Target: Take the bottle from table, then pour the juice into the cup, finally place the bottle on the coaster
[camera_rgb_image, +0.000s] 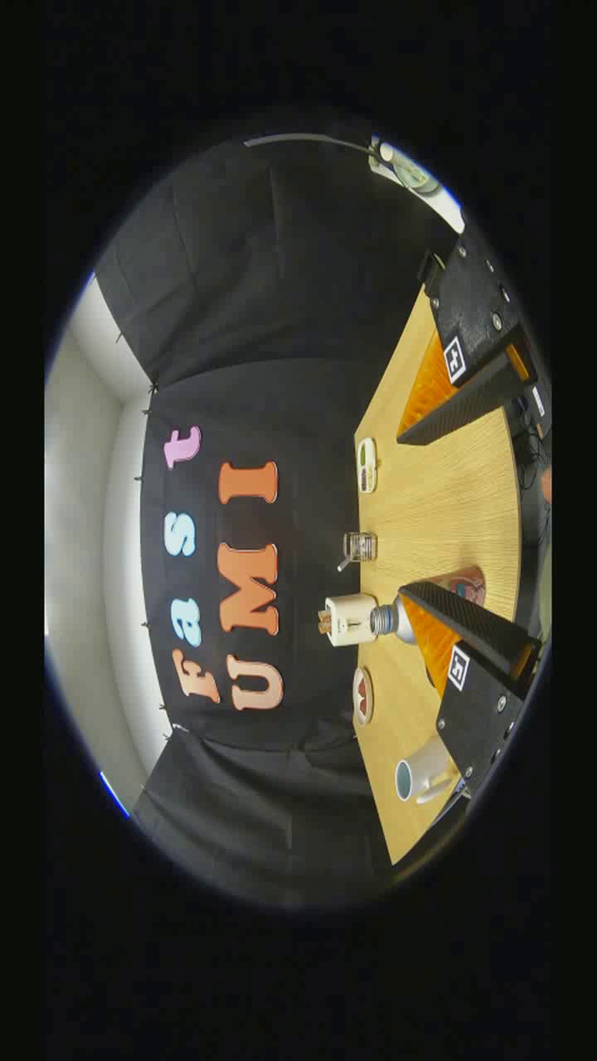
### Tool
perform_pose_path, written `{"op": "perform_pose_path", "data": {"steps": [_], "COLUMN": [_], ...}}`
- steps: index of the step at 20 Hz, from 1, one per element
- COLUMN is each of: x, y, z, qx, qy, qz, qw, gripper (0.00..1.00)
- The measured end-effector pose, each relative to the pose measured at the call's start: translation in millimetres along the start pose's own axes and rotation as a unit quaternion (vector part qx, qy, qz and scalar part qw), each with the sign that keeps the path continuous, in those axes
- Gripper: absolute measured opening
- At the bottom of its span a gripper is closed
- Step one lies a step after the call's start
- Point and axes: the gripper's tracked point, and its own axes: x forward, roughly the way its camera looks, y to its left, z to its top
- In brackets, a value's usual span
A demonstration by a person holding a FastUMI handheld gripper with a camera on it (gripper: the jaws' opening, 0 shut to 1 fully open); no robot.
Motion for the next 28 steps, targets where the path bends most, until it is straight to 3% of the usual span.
{"op": "perform_pose_path", "data": {"steps": [28], "x": [9], "y": [61], "z": [-15], "qx": [-0.022], "qy": [0.012], "qz": [0.067], "qw": [0.997], "gripper": [0.99]}}
